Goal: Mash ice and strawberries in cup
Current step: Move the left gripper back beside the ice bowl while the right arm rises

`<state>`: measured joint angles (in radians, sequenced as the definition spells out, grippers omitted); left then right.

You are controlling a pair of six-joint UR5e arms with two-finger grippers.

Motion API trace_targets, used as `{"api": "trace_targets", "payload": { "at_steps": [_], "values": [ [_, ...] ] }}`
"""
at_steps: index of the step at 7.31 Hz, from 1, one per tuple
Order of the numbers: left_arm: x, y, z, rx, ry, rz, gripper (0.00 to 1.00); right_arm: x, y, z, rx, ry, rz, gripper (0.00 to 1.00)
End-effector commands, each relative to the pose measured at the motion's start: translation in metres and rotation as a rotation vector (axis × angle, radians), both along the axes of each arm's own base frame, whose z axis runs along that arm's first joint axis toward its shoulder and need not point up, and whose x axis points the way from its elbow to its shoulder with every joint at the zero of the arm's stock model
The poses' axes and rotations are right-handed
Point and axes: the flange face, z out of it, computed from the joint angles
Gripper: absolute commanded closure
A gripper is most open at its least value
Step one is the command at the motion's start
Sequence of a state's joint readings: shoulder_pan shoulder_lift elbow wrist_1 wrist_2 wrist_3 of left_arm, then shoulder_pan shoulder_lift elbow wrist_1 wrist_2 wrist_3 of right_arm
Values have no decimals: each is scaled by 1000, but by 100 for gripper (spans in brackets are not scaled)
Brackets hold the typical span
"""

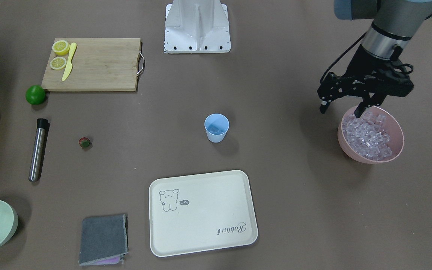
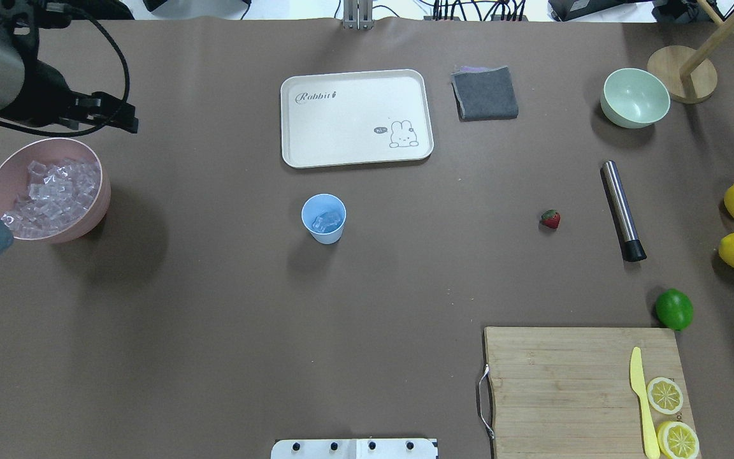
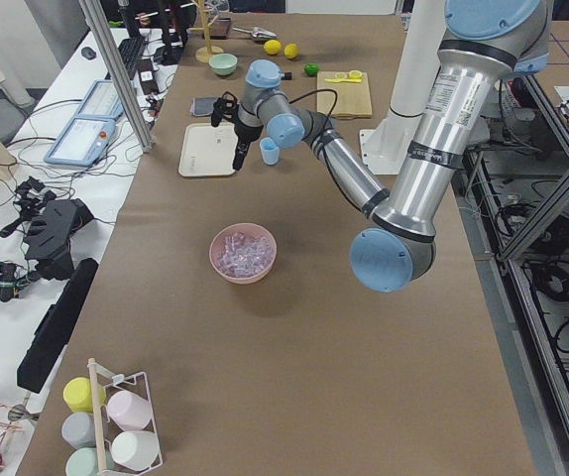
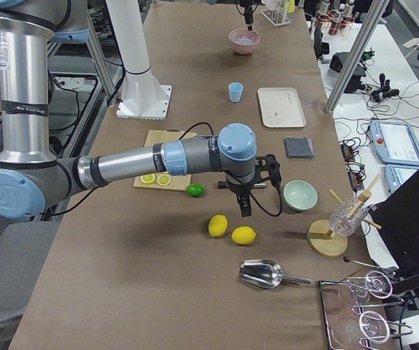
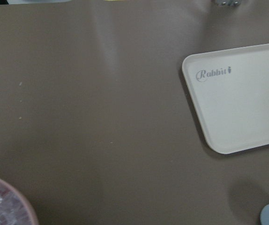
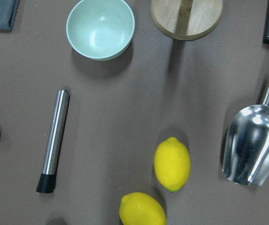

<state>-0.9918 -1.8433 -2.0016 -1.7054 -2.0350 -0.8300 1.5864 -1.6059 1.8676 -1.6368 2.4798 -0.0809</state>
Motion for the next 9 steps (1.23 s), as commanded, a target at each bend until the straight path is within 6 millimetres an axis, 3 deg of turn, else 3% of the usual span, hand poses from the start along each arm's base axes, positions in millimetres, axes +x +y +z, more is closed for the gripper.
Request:
{"api": "trace_targets", "payload": {
  "at_steps": [1, 3, 4, 5, 7, 9],
  "values": [
    [-19, 5, 38, -33, -41, 1, 3, -61, -40, -52, 62, -15, -85, 0],
    [-20, 6, 45, -47, -47, 1, 3, -142, -71, -94, 65, 22, -143, 0],
    [-23, 5, 45, -47, -47, -5, 3, -177, -74, -105, 50, 26, -162, 0],
    [-24, 6, 44, -49, -41, 0, 3, -200, -75, -109, 75, 9, -171, 0],
    [-24, 8, 41, -47, -32, 7, 3, -240, -81, -88, 66, -11, -99, 0],
    [-25, 9, 44, -52, -35, 7, 3, -302, -62, -91, 48, 13, -75, 0]
  ]
}}
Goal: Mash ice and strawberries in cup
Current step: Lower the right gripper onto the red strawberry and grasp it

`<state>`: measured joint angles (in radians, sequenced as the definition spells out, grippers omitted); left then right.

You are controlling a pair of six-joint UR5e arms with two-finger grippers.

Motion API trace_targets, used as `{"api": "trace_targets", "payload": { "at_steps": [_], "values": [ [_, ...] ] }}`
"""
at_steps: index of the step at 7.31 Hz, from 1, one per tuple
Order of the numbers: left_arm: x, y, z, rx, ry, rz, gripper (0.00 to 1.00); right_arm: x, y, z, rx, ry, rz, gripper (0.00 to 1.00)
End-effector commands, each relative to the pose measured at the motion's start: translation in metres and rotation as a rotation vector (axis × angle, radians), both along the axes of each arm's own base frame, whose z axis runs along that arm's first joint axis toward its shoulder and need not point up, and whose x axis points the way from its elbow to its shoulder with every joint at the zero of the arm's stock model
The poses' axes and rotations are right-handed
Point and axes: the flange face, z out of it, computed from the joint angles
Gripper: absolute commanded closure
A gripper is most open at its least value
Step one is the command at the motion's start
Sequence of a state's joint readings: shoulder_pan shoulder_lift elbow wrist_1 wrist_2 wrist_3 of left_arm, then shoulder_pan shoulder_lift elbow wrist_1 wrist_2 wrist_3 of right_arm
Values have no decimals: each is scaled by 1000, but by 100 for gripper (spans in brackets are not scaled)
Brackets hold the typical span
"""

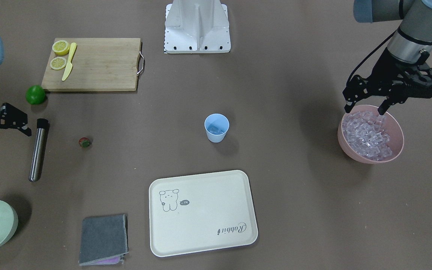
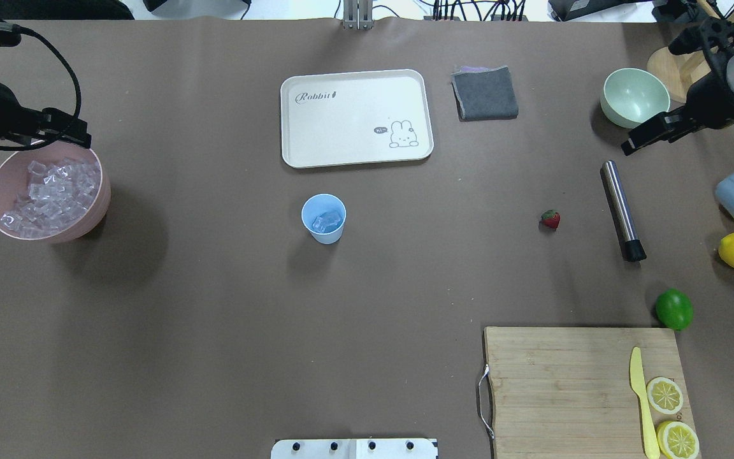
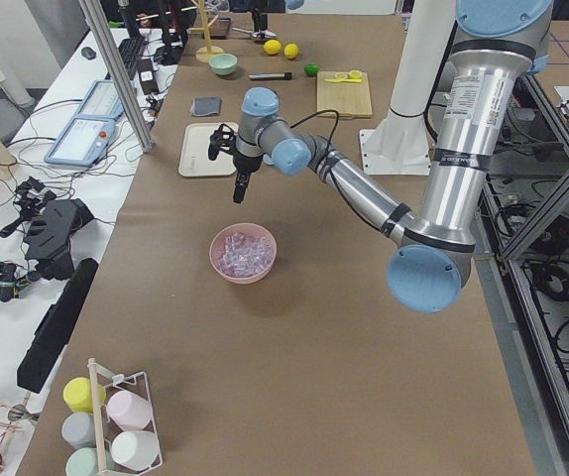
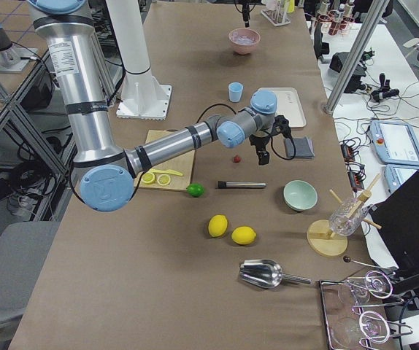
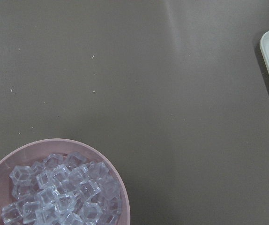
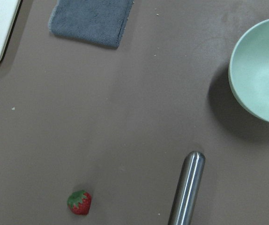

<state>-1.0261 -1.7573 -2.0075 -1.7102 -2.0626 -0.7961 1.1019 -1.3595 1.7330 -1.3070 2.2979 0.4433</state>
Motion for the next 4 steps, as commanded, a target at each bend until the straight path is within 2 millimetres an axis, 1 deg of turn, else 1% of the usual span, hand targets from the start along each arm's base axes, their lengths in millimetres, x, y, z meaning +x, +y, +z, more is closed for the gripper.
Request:
{"api": "trace_targets", "payload": {
  "at_steps": [1, 2, 3, 4],
  "values": [
    [-1, 1, 2, -3, -1, 0, 3, -64, 23, 1, 19, 25, -13, 0],
    [-2, 1, 3, -4, -2, -1, 3, -93, 33, 5, 42, 59, -37, 0],
    [-5, 0, 3, -4, -2, -9, 3, -117, 37, 9, 42, 70, -68, 0],
    [-7, -1, 2, -3, -3, -11, 3, -131, 42, 12, 53, 63, -90, 0]
  ]
}}
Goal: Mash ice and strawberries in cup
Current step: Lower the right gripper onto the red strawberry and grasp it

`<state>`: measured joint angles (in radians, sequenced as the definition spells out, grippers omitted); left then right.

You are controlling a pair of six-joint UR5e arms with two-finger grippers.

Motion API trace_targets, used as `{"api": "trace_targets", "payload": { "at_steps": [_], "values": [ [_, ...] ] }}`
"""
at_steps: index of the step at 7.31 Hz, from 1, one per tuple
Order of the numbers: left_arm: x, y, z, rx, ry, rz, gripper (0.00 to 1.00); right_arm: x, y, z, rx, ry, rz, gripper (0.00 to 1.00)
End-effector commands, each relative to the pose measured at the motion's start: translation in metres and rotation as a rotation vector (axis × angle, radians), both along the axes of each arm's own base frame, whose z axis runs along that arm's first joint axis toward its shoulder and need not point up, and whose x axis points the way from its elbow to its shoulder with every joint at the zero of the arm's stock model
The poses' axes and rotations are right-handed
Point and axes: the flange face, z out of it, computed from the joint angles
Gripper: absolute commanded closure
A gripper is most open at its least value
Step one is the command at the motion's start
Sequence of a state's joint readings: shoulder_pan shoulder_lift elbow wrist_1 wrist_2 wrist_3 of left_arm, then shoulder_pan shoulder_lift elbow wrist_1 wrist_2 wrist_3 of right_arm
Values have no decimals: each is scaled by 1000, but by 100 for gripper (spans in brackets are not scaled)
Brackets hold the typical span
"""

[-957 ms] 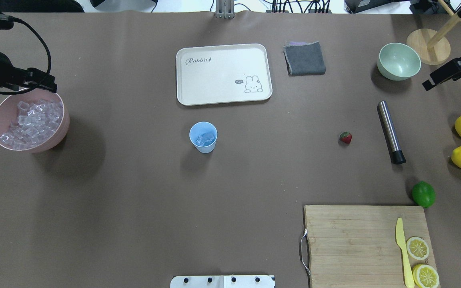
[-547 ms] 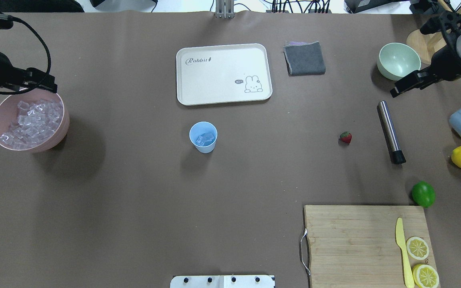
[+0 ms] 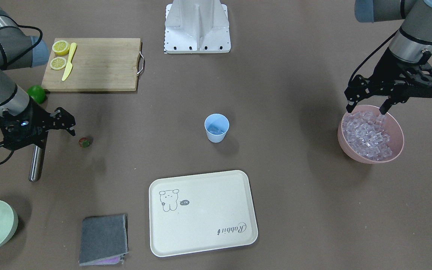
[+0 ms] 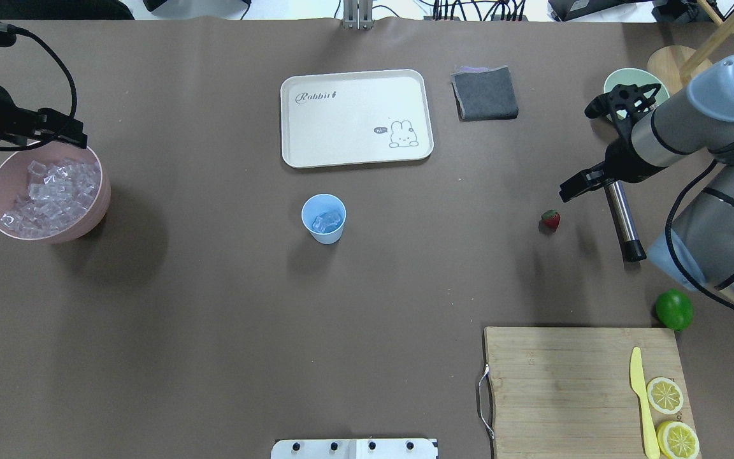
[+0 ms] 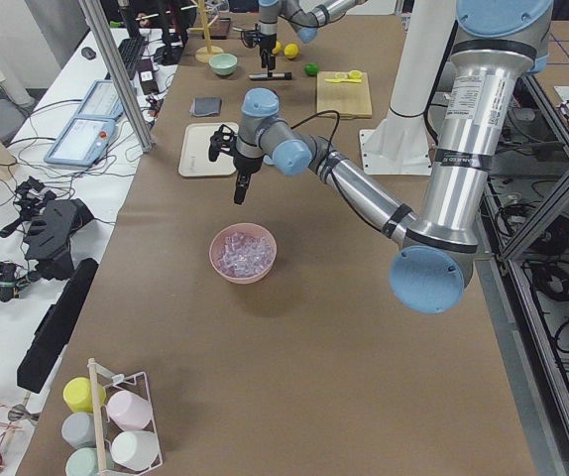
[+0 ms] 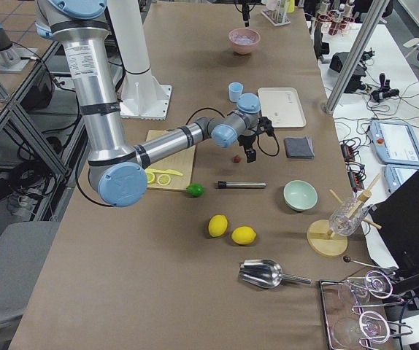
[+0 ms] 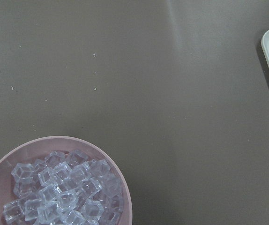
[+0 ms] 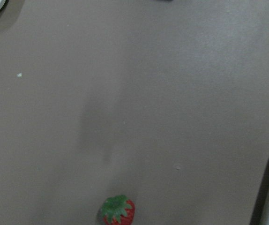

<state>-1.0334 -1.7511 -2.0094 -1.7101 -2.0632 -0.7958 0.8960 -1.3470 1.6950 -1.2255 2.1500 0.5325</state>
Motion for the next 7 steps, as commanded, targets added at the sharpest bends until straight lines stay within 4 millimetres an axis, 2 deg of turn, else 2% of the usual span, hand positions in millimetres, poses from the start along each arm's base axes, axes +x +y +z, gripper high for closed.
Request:
{"api": "trace_targets", "payload": {
  "at_steps": [1, 3, 5, 7],
  "values": [
    [-3, -1, 0, 0, -1, -6, 3, -36, 10, 19, 14, 2, -48, 0],
    [-3, -2, 0, -1, -1, -6, 3, -46, 8, 37, 27, -3, -55, 0],
    [-3, -2, 1, -2, -2, -6, 3, -52, 7, 38, 28, 1, -57, 0],
    [-3, -2, 2, -3, -3, -6, 3, -56, 12, 29, 14, -12, -42, 1]
  ]
}}
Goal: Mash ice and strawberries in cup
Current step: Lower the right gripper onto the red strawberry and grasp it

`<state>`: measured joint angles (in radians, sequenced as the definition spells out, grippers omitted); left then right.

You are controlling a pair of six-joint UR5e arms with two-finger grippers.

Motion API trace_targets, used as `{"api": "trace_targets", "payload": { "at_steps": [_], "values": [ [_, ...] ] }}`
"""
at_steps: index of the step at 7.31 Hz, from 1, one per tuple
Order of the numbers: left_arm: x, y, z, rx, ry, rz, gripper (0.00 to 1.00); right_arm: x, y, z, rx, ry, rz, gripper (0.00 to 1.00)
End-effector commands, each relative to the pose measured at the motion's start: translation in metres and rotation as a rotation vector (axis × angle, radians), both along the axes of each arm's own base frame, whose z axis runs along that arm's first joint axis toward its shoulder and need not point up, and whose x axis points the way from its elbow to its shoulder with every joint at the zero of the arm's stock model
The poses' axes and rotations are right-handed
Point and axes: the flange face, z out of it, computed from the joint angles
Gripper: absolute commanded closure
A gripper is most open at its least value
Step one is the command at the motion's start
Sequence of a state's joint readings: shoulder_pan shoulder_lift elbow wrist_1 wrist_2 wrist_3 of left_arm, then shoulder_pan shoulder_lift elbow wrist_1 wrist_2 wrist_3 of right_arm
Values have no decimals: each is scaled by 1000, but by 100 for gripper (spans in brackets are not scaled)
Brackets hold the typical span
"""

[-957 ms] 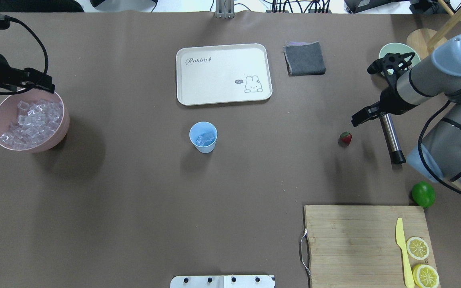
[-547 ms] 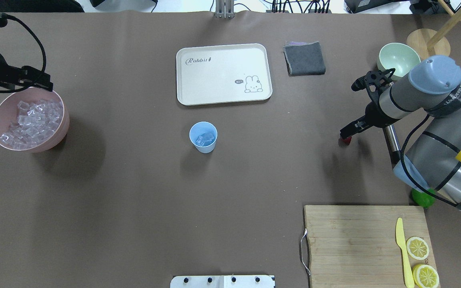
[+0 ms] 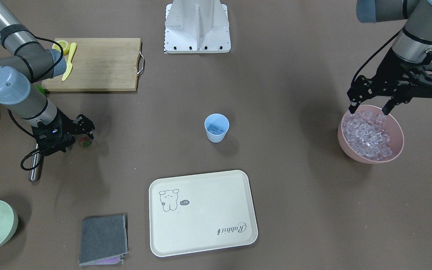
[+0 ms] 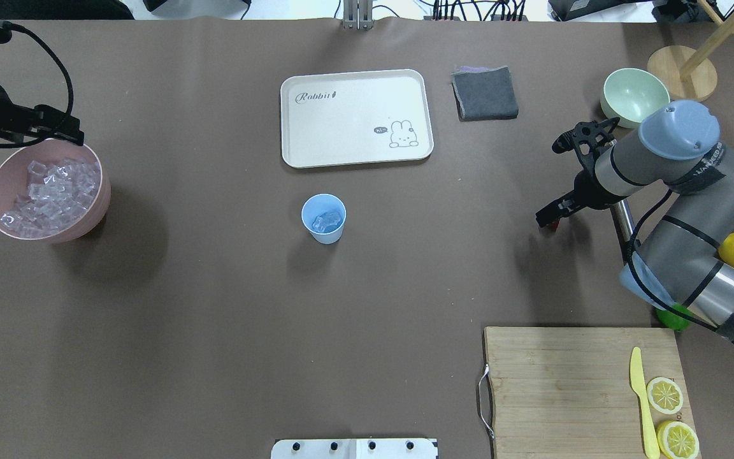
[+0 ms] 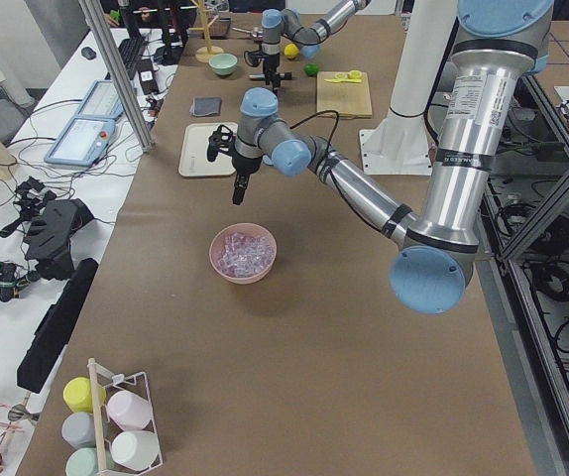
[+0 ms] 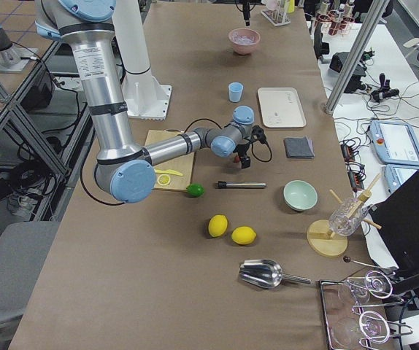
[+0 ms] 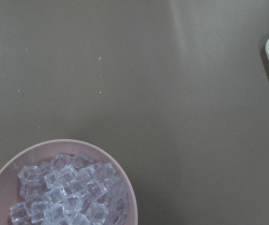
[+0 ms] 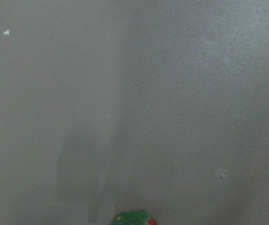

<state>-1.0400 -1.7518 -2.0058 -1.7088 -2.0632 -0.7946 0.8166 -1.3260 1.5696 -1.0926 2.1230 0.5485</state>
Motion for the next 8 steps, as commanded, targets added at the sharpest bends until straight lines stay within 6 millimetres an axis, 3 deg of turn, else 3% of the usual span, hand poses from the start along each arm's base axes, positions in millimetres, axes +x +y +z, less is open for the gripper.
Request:
{"api": "trace_targets", "payload": {
  "at_steps": [1, 2, 3, 4, 5, 8],
  "values": [
    [0, 0, 0, -1, 0, 0, 3, -6, 4, -7, -9, -11, 5, 4],
    [0, 0, 1, -2, -1, 0, 3, -10, 5, -8, -8, -11, 2, 22],
    [0, -1, 2, -3, -2, 0, 3, -11, 4, -7, 0, -1, 10, 50],
    [0, -1, 2, -3, -2, 0, 3, -13, 5, -5, -1, 3, 5, 93],
    [0, -1, 0, -1, 0, 0, 3, -12, 5, -9, 6, -3, 3, 100],
    [0, 0, -2, 3, 3, 1, 3, 2, 1, -28, 27, -25, 29, 100]
  ]
}}
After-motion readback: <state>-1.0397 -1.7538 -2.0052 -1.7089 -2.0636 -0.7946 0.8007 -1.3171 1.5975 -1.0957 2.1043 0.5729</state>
